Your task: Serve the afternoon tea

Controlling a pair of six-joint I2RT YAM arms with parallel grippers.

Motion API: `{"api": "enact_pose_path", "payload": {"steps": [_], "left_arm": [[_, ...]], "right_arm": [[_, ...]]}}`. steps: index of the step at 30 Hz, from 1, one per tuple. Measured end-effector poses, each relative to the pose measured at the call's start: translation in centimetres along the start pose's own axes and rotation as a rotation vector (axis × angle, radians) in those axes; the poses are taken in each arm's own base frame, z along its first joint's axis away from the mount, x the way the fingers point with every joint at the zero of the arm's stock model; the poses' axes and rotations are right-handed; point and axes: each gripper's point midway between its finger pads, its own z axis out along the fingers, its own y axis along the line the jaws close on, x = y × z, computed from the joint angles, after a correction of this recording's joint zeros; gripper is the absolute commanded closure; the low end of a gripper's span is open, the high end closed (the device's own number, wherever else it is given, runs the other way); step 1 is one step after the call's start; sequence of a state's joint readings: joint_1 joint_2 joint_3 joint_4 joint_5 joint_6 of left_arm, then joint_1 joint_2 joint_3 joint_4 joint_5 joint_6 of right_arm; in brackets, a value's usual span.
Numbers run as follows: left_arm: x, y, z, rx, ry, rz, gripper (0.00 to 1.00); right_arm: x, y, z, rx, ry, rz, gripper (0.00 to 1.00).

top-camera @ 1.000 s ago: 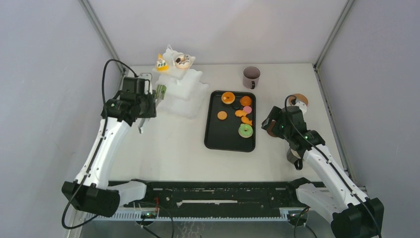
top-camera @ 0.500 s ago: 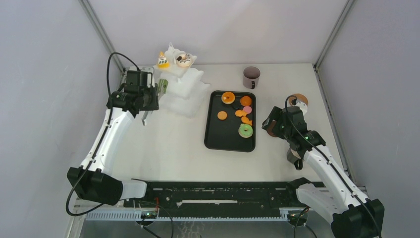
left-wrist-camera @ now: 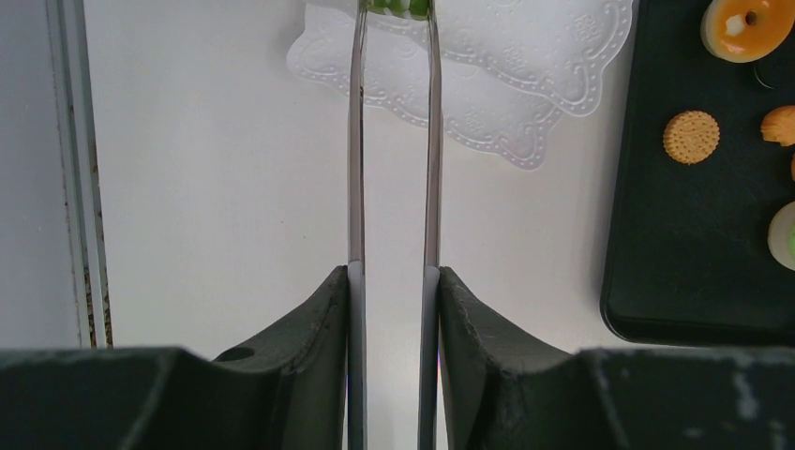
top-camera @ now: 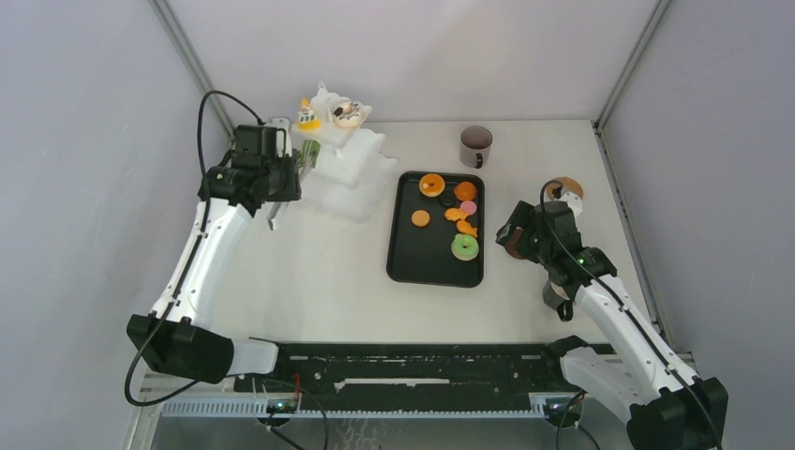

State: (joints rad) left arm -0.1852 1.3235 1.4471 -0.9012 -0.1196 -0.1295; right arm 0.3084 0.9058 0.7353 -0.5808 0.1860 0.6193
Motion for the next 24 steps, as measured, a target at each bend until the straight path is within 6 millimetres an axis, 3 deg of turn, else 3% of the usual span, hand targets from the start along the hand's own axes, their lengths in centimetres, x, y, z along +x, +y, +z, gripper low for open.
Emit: {"api": "enact_pose_path", "payload": {"steps": [14, 24], "left_arm": [[0.1, -0.4, 2.7, 0.003, 0.038, 0.01, 0.85], [-1.1, -0.9, 4.1, 0.015, -0.003, 0.006, 0.84]], "right_arm": [[0.1, -0.5, -0.2, 0.02, 0.001, -0.002, 0.02], [0.0, -0.5, -0.3, 0.019, -0.007, 0.0, 0.02]]}}
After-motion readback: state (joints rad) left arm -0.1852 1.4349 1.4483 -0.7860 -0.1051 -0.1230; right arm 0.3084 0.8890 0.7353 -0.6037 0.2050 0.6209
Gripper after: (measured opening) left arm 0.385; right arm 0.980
